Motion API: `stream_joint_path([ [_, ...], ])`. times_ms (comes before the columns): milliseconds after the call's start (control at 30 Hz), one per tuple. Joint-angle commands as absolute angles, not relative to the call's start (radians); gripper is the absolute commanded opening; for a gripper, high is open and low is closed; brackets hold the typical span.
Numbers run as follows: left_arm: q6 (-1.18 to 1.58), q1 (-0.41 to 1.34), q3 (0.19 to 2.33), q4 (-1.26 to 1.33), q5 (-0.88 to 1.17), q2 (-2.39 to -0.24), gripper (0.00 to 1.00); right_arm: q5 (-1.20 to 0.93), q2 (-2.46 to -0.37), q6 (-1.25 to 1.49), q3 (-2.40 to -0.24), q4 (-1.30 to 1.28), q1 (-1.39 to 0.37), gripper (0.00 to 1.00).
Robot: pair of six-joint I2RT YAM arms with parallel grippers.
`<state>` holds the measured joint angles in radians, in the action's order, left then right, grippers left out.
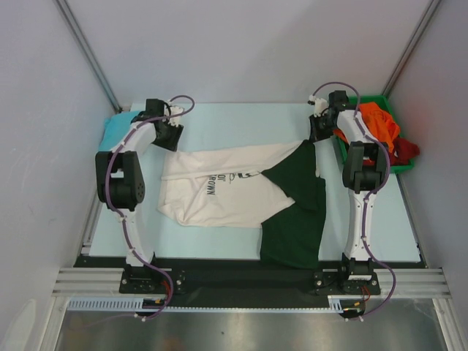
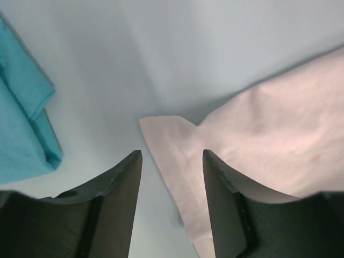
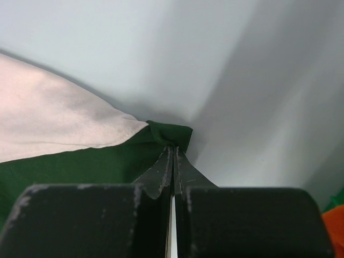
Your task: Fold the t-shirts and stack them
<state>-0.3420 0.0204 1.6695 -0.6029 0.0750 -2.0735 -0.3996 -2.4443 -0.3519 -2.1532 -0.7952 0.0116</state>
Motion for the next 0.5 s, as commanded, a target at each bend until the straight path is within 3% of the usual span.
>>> stream_joint_path([
  [0,-0.304,0.005,1.629,-0.641,0.164,-2.048,0.53,-0.394,-2.431,-0.362,-2.181,-0.801,0.003,0.0],
  [467,-0.318,-0.037,1.713,-0.614,0.097,-2.172,0.5,-0.371,-2.411,-0.38,-2.168,-0.807,-0.031,0.0],
])
